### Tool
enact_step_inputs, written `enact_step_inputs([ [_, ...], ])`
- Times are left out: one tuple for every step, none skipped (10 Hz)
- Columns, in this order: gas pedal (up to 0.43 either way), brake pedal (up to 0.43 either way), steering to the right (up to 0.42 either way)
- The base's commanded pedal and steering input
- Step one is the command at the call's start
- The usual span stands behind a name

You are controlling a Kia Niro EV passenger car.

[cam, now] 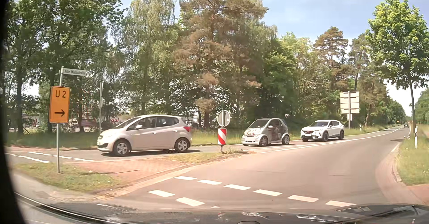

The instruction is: Follow the waypoints while adhering to traffic rules and regulations

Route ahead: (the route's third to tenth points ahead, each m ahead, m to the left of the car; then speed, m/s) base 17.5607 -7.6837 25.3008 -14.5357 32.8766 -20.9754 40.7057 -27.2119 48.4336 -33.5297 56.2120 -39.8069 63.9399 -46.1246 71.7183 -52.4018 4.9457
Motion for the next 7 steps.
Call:
enact_step_inputs([
  [0.209,0.000,0.210],
  [0.209,0.000,0.233],
  [0.220,0.000,0.249],
  [0.220,0.000,0.263],
  [0.220,0.000,0.269],
  [0.228,0.000,0.269],
  [0.228,0.000,0.270],
])
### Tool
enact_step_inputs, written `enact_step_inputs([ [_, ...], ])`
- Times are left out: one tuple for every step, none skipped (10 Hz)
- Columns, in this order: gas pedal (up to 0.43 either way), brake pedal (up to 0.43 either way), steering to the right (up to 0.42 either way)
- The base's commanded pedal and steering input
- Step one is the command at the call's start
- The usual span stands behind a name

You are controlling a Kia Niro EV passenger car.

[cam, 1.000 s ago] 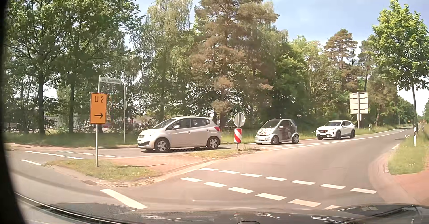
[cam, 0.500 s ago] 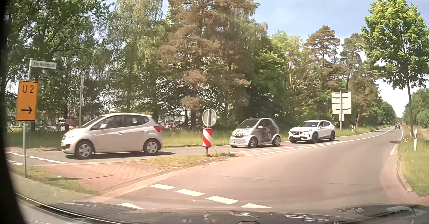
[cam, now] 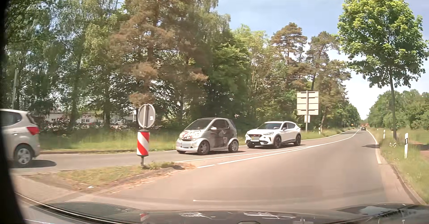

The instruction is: Follow the waypoints while adhering to traffic rules and regulations

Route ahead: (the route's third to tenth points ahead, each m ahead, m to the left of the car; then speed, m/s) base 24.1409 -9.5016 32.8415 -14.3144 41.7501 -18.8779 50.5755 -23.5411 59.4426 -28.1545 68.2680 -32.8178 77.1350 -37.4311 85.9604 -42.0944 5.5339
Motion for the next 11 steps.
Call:
enact_step_inputs([
  [0.228,0.000,0.270],
  [0.228,0.000,0.269],
  [0.228,0.000,0.268],
  [0.240,0.000,0.267],
  [0.248,0.000,0.265],
  [0.248,0.000,0.261],
  [0.280,0.000,0.254],
  [0.280,0.000,0.247],
  [0.280,0.000,0.239],
  [0.280,0.000,0.225],
  [0.287,0.000,0.205],
])
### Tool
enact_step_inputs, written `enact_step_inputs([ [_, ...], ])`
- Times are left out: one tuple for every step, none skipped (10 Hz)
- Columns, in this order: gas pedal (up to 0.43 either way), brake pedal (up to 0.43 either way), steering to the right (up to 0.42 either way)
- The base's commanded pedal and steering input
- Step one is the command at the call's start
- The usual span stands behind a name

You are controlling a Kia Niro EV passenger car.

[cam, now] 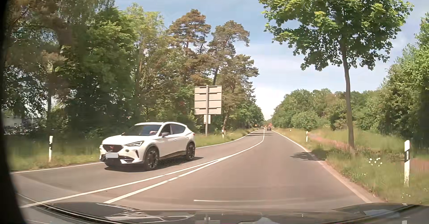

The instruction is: Follow the waypoints while adhering to traffic rules and regulations

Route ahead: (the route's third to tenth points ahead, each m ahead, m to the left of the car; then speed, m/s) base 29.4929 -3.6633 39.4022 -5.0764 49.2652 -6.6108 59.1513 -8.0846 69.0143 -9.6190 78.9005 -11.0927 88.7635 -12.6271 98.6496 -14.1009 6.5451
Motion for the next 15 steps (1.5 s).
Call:
enact_step_inputs([
  [0.311,0.000,0.186],
  [0.311,0.000,0.160],
  [0.311,0.000,0.131],
  [0.319,0.000,0.112],
  [0.331,0.000,0.090],
  [0.331,0.000,0.079],
  [0.331,0.000,0.070],
  [0.331,0.000,0.059],
  [0.331,0.000,0.046],
  [0.331,0.000,0.036],
  [0.331,0.000,0.029],
  [0.339,0.000,0.020],
  [0.339,0.000,0.012],
  [0.339,0.000,0.004],
  [0.339,0.000,0.000],
])
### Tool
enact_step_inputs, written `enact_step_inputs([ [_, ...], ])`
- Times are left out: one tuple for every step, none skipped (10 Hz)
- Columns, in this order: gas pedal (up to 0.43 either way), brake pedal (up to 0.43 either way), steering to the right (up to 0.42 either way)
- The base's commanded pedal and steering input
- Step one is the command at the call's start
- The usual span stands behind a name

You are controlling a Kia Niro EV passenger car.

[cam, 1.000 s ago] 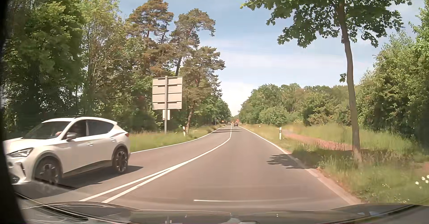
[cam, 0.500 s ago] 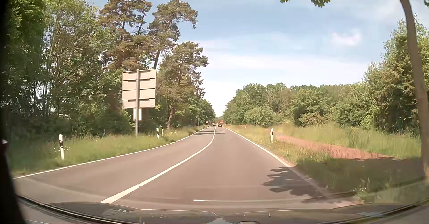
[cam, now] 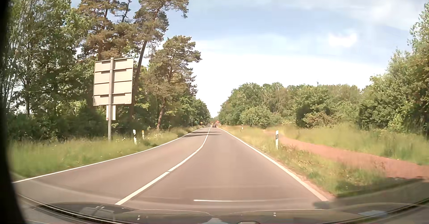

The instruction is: Follow the waypoints while adhering to traffic rules and regulations

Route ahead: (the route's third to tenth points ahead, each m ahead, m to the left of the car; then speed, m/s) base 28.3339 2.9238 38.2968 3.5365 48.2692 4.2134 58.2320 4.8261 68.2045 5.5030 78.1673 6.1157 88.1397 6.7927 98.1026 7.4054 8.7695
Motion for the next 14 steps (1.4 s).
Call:
enact_step_inputs([
  [0.339,0.000,-0.006],
  [0.350,0.000,-0.007],
  [0.350,0.000,-0.008],
  [0.350,0.000,-0.012],
  [0.350,0.000,-0.012],
  [0.350,0.000,-0.012],
  [0.350,0.000,-0.013],
  [0.350,0.000,-0.013],
  [0.350,0.000,-0.013],
  [0.350,0.000,-0.011],
  [0.350,0.000,-0.010],
  [0.350,0.000,-0.010],
  [0.350,0.000,-0.009],
  [0.350,0.000,-0.004],
])
